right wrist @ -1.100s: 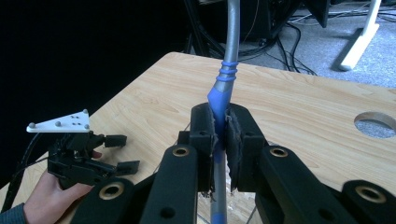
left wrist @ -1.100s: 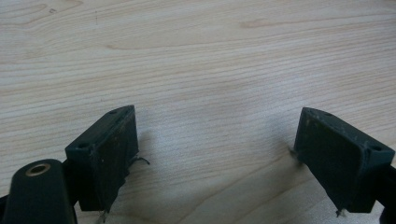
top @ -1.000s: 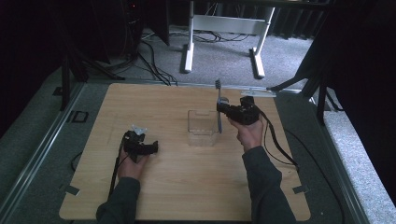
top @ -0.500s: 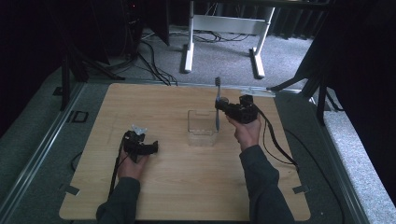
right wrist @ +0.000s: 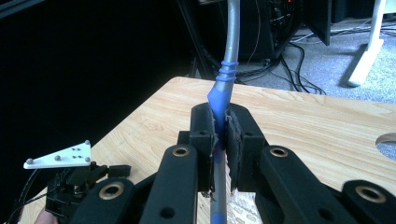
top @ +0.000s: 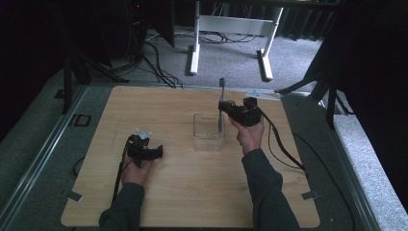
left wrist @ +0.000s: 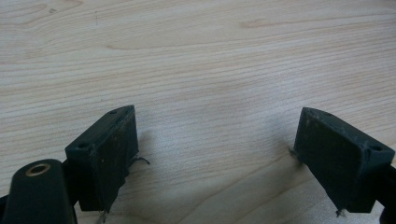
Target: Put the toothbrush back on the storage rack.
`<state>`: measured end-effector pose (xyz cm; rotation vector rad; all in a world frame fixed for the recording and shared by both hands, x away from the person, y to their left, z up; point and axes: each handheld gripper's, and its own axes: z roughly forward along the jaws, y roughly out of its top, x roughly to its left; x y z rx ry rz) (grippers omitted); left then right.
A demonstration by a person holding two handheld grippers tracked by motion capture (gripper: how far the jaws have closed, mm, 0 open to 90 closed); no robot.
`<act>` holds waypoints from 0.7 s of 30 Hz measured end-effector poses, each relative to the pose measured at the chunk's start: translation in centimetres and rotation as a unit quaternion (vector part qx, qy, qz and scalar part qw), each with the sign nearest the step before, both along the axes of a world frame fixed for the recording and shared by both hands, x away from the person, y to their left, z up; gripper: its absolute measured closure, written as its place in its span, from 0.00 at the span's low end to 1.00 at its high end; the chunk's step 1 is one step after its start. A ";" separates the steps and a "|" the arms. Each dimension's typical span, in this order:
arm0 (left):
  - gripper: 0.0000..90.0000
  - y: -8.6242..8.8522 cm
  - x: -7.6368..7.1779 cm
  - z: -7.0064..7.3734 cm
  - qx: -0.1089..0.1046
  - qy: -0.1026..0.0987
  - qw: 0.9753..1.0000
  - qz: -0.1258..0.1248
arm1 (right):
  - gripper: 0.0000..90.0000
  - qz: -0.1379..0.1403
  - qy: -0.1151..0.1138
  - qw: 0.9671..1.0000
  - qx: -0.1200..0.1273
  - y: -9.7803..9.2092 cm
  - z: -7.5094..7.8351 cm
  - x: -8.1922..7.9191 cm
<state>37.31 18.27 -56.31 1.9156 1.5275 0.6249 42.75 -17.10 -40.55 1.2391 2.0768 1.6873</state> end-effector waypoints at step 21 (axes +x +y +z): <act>0.16 0.0 0.0 0.0 0.000 0.000 1.000 0.000 | 0.90 0.003 -0.006 1.000 -0.024 1.3 -1.4 0.9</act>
